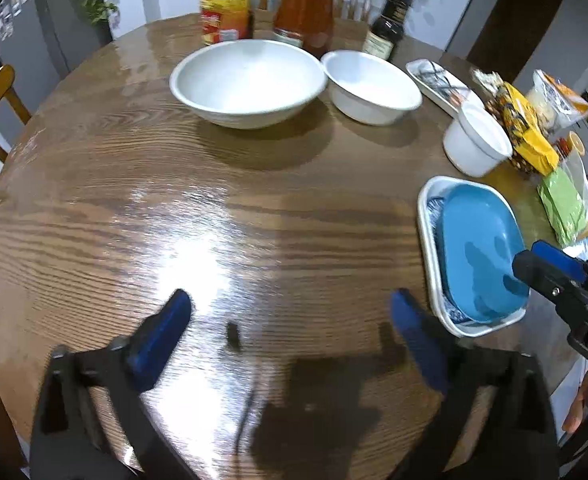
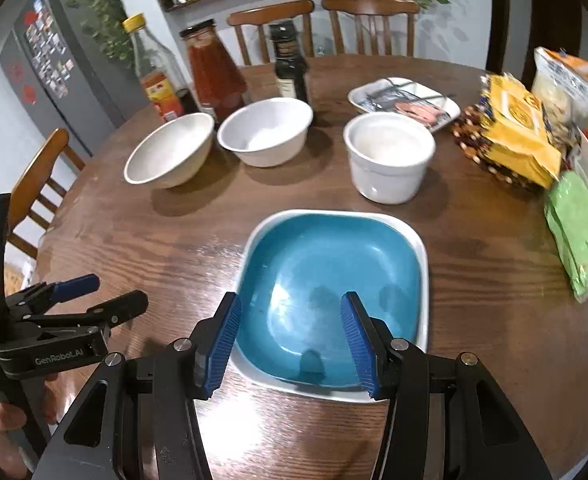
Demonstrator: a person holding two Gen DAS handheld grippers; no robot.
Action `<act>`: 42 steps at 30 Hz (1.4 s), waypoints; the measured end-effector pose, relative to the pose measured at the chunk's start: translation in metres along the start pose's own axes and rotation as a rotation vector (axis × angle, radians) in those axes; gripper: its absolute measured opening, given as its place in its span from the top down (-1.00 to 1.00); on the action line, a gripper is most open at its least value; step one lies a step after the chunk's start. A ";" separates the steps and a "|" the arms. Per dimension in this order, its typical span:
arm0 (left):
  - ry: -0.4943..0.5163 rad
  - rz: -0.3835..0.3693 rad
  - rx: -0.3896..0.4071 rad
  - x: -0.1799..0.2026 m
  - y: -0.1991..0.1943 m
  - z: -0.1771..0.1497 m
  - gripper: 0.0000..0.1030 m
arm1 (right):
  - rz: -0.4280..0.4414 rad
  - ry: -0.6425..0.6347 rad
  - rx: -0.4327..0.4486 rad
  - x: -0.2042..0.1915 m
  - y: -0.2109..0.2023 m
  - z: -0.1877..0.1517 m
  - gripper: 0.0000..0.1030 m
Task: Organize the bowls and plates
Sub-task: 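Carry the blue dish onto the plate stack and open the right gripper, then reach the right gripper to the large white bowl and grasp its rim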
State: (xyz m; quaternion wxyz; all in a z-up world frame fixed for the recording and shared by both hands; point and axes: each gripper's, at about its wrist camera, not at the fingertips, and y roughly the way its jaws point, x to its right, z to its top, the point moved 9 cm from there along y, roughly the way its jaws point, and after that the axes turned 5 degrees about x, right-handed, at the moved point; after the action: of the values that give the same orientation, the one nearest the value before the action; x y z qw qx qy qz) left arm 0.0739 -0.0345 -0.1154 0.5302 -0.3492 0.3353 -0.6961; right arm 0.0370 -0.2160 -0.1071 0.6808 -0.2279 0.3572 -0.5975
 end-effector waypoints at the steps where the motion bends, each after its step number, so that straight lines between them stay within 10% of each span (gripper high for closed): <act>1: -0.008 0.007 0.012 -0.005 -0.002 0.002 -0.98 | 0.001 -0.004 0.001 -0.003 0.000 0.001 -0.02; 24: -0.074 0.035 0.066 -0.062 -0.001 0.040 -0.98 | 0.016 -0.048 -0.003 -0.052 0.019 0.023 -0.03; 42: -0.097 0.152 0.070 -0.116 0.067 0.136 -0.96 | 0.261 0.231 -0.075 -0.102 0.135 0.096 -0.03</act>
State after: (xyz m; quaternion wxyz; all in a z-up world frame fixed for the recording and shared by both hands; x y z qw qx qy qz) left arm 0.2443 0.0504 -0.1148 0.6089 -0.3374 0.3102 -0.6474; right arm 0.1943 -0.1028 -0.1233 0.6979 -0.1349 0.4816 -0.5125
